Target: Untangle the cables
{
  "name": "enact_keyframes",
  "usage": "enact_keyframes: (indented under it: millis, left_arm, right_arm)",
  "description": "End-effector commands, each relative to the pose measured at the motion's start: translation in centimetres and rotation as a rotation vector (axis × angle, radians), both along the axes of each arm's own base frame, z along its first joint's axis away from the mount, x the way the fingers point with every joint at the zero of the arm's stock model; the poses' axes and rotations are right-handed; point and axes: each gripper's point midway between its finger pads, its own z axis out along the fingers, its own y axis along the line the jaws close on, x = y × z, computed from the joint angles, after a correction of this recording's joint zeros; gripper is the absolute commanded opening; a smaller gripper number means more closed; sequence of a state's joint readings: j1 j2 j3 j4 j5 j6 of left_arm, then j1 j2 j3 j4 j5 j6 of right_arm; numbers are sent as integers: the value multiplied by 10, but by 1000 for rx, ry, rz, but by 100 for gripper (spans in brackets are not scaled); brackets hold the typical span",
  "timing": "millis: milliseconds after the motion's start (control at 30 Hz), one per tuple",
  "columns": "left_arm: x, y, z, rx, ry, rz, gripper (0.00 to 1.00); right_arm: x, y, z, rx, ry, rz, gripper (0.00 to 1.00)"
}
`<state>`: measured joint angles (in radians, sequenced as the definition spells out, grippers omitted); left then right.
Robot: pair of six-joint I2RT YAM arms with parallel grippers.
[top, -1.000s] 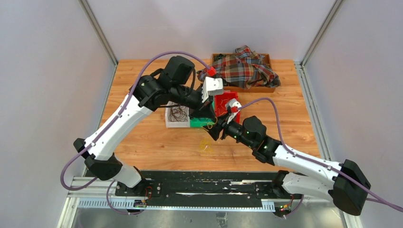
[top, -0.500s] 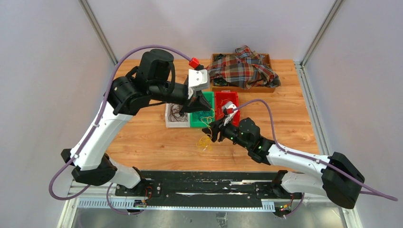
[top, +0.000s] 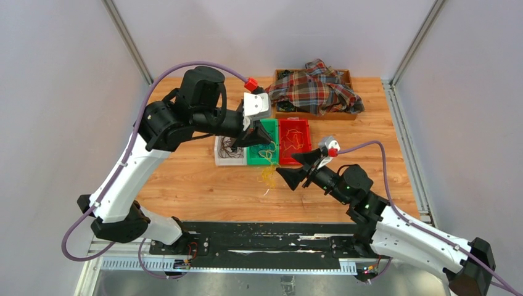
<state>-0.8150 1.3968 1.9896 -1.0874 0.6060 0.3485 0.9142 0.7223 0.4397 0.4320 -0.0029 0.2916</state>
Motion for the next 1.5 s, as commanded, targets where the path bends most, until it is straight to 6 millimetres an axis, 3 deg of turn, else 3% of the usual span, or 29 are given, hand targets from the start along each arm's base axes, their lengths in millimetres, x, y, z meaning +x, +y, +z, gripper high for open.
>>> enact_keyframes:
  millis: [0, 100, 333, 433, 633, 833, 1167, 1467]
  left_arm:
    - [-3, 2, 4, -8, -27, -9, 0]
    - [-3, 0, 4, -9, -22, -13, 0]
    - [-6, 0, 8, -20, -17, -21, 0]
    - [-7, 0, 11, -27, -17, -23, 0]
    - [-8, 2, 18, -38, -29, -23, 0]
    - [-8, 4, 32, -66, -58, -14, 0]
    - [3, 21, 72, -123, -202, 89, 0]
    - [22, 60, 140, -212, -436, 301, 0]
  right_arm:
    - [-20, 10, 22, -19, -83, 126, 75]
    - [-23, 23, 35, -12, -112, 188, 74]
    - [-2, 50, 49, -32, -132, 186, 70]
    - [0, 64, 50, -22, -119, 223, 64]
    - [2, 82, 13, -27, -3, 265, 47]
    - [5, 85, -32, -40, 94, 251, 39]
    - [0, 63, -116, -122, 242, 172, 35]
    - [-9, 36, -163, -171, 285, 104, 39]
